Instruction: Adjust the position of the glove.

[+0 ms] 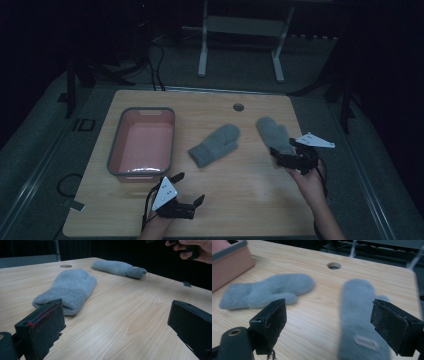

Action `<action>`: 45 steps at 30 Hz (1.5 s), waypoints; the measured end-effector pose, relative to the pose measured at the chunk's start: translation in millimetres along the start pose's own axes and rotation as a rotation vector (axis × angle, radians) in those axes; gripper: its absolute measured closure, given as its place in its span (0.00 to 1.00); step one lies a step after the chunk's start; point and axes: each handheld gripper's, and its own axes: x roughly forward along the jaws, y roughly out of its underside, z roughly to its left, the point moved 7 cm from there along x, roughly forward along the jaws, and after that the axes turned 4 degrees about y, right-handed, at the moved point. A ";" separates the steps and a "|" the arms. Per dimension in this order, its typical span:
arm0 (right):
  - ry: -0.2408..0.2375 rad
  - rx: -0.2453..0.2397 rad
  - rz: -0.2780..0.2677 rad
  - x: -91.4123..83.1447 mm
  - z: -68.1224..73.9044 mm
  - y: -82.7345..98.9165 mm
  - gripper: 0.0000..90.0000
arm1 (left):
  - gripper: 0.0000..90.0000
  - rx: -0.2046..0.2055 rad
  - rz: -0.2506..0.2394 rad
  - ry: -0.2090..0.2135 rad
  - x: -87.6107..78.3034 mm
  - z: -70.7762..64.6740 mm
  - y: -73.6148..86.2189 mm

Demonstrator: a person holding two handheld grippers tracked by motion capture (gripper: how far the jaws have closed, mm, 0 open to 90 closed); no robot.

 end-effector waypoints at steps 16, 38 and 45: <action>-0.129 -0.098 0.026 64.5 67.3 -40.7 0.16 | 0.01 -0.008 0.032 0.005 0.3 -1.2 1.0; -0.173 -0.167 0.189 173.9 126.7 -8.1 0.31 | 0.01 0.037 0.051 0.018 1.3 -3.2 1.8; -0.180 -0.194 0.234 183.5 126.4 7.9 0.39 | 0.01 0.031 0.060 0.023 2.1 -3.1 2.5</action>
